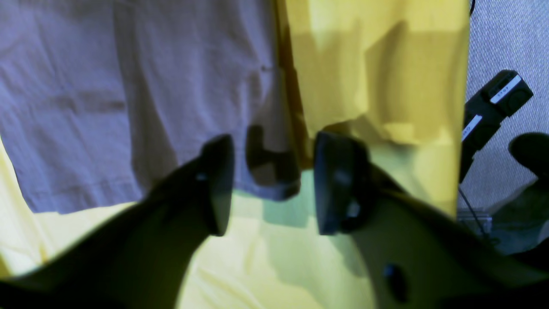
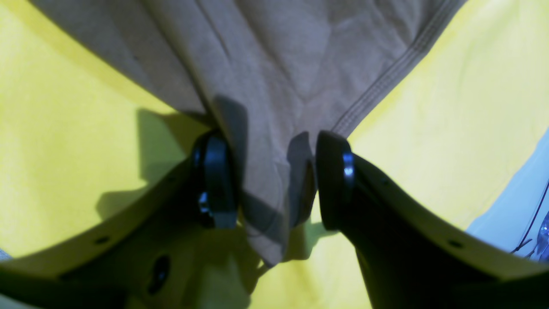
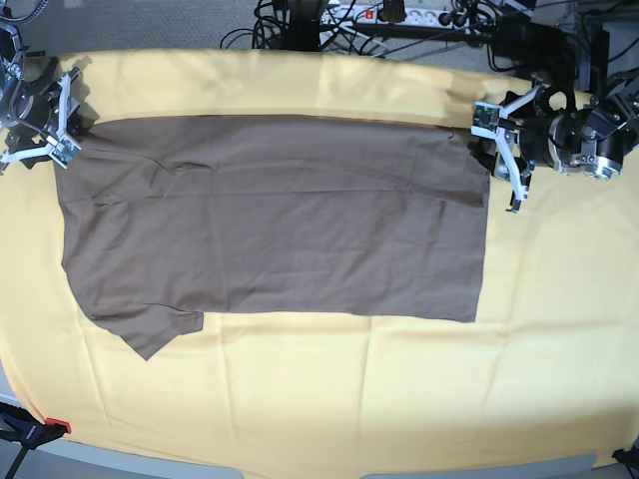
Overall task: Fold the T-shirt properly
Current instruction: 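Drag the shoulder edge back with both grippers to smooth the shirt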
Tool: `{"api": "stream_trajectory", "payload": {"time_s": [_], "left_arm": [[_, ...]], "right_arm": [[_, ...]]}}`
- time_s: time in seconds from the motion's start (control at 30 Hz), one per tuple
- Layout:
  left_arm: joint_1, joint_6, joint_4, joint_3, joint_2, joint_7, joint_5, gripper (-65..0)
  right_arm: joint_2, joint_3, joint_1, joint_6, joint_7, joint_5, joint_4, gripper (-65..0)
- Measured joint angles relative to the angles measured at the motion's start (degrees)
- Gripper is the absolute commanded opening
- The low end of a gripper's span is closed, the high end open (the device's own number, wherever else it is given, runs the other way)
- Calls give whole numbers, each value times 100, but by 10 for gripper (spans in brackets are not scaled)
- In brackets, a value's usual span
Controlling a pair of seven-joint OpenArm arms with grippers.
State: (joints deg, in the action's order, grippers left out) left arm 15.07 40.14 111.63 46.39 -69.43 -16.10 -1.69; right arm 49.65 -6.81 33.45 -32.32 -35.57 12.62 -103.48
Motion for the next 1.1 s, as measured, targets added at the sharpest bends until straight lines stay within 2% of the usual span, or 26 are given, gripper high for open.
{"api": "stream_trajectory", "payload": {"time_s": [0.07, 0.13, 0.17, 0.27, 0.33, 0.4, 0.53, 0.63, 0.83, 0.93, 1.1], "left_arm": [[-15, 0, 0, 0, 13, 4, 13, -500], [-28, 0, 0, 0, 7, 0, 17, -618], [-28, 0, 0, 0, 11, 0, 17, -650], [-28, -2, 0, 0, 9, 0, 0, -650], [-28, -52, 0, 0, 9, 0, 0, -650], [-28, -68, 0, 0, 9, 0, 0, -650], [-28, -59, 0, 0, -50, 4, 2, -650], [-28, -20, 0, 0, -195, 96, 2, -650], [-28, -22, 7, 0, -466, 306, 44, -650], [-28, -20, 9, 0, -560, 452, 260, -650], [-103, -20, 258, 0, -688, 402, 804, -650]], "right_arm": [[-2, 0, 2, 0, 0, 2, 0, -337], [-2, 0, 2, 0, 0, 2, 0, -337], [-2, 0, 0, 0, -2, 0, 0, -337], [-2, 0, 2, 0, 0, 0, 0, -347], [-2, 0, 2, -2, 0, 15, 0, -457], [-15, 0, -11, -7, 2, 28, 0, -648], [-20, 17, -11, -24, -83, -177, -4, -650], [24, 22, 9, -264, -321, -205, -79, -650], [501, 24, 378, -374, -605, -83, -457, -650], [660, 26, 590, -367, -605, -72, -570, -650], [686, 28, 708, -369, -791, -81, -592, -650]]}}
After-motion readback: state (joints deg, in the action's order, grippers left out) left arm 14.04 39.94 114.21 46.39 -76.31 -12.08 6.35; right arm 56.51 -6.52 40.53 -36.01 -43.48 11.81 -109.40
